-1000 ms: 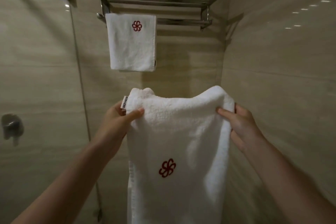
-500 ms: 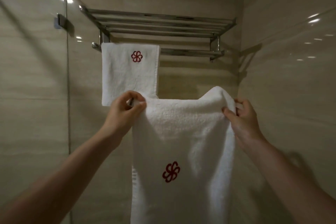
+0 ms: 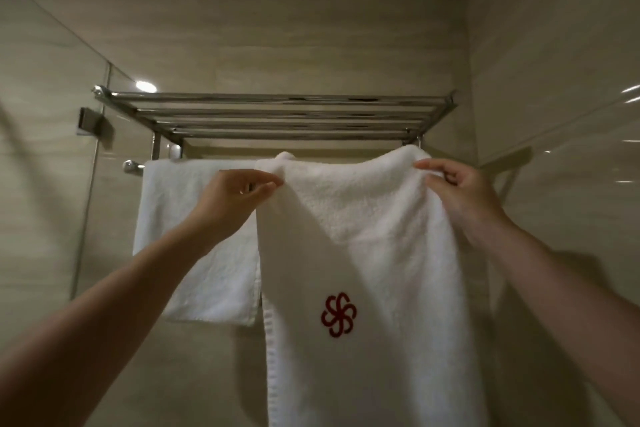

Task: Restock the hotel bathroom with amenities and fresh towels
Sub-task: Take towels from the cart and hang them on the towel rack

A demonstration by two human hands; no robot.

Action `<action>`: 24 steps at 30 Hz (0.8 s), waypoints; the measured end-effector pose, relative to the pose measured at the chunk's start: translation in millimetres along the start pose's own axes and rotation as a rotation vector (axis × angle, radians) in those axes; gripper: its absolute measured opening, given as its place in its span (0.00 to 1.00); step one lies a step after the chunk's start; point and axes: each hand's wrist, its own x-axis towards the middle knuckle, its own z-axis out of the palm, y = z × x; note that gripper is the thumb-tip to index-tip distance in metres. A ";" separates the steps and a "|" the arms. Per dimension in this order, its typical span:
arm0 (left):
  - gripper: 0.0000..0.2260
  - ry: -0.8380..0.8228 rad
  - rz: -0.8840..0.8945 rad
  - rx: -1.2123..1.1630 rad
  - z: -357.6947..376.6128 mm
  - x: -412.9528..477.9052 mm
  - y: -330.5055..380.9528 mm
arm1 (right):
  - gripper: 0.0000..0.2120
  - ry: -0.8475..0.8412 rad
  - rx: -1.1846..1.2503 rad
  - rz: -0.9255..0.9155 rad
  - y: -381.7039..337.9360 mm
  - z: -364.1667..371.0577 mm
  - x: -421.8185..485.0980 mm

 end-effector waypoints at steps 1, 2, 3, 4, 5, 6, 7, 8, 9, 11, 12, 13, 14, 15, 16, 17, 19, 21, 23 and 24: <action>0.10 -0.005 0.024 0.051 5.2 11.4 0.8 | 0.11 0.004 -0.029 -0.027 2.8 0.2 11.5; 0.11 -0.008 0.050 0.097 11.3 24.4 2.1 | 0.11 0.018 -0.072 -0.061 5.5 1.2 23.7; 0.11 -0.008 0.068 0.126 16.9 36.5 4.5 | 0.11 0.038 -0.133 -0.096 8.5 2.6 35.3; 0.12 -0.009 0.073 0.143 22.3 48.4 6.7 | 0.12 0.059 -0.199 -0.129 10.6 4.0 45.7; 0.13 -0.008 0.072 0.161 28.7 61.0 8.4 | 0.13 0.071 -0.264 -0.161 12.4 5.5 55.2; 0.14 0.000 0.065 0.193 35.5 73.1 10.0 | 0.14 0.071 -0.327 -0.188 13.1 7.2 63.4; 0.15 0.011 0.062 0.251 42.1 84.4 10.3 | 0.15 0.057 -0.382 -0.205 14.2 9.0 71.0; 0.16 0.021 0.071 0.338 49.2 94.9 9.5 | 0.17 0.033 -0.431 -0.215 16.4 11.5 78.6; 0.17 0.027 0.093 0.437 56.2 104.2 7.1 | 0.19 -0.011 -0.477 -0.212 19.5 14.6 85.9; 0.19 0.028 0.137 0.618 69.8 117.4 -1.3 | 0.24 -0.113 -0.562 -0.164 26.5 23.2 98.6; 0.19 0.023 0.142 0.696 76.4 122.5 -6.8 | 0.27 -0.163 -0.622 -0.127 30.4 27.9 104.1; 0.20 0.022 0.146 0.772 82.5 125.4 -11.7 | 0.31 -0.209 -0.700 -0.072 35.0 32.3 108.7; 0.20 0.018 0.150 0.853 88.4 127.9 -17.6 | 0.34 -0.247 -0.779 -0.024 41.1 37.1 113.0; 0.21 0.012 0.159 0.936 94.0 129.4 -22.4 | 0.36 -0.272 -0.857 0.009 46.9 41.6 115.9; 0.21 0.000 0.163 1.002 99.0 131.4 -27.9 | 0.36 -0.275 -0.943 0.007 51.6 45.4 117.9; 0.22 -0.012 0.163 1.035 103.0 132.4 -32.5 | 0.36 -0.256 -1.040 -0.038 55.7 48.5 119.0; 0.24 -0.013 0.141 1.012 107.9 134.4 -39.7 | 0.37 -0.178 -1.181 -0.164 62.1 52.5 120.0; 0.28 0.027 0.124 0.950 109.7 136.9 -43.3 | 0.38 -0.140 -1.246 -0.227 66.7 53.5 121.5; 0.30 0.061 0.117 0.909 111.3 139.5 -44.0 | 0.36 -0.141 -1.309 -0.219 66.8 53.1 123.8; 0.30 0.068 0.112 0.888 111.6 141.6 -45.3 | 0.33 -0.139 -1.345 -0.209 63.1 54.2 123.8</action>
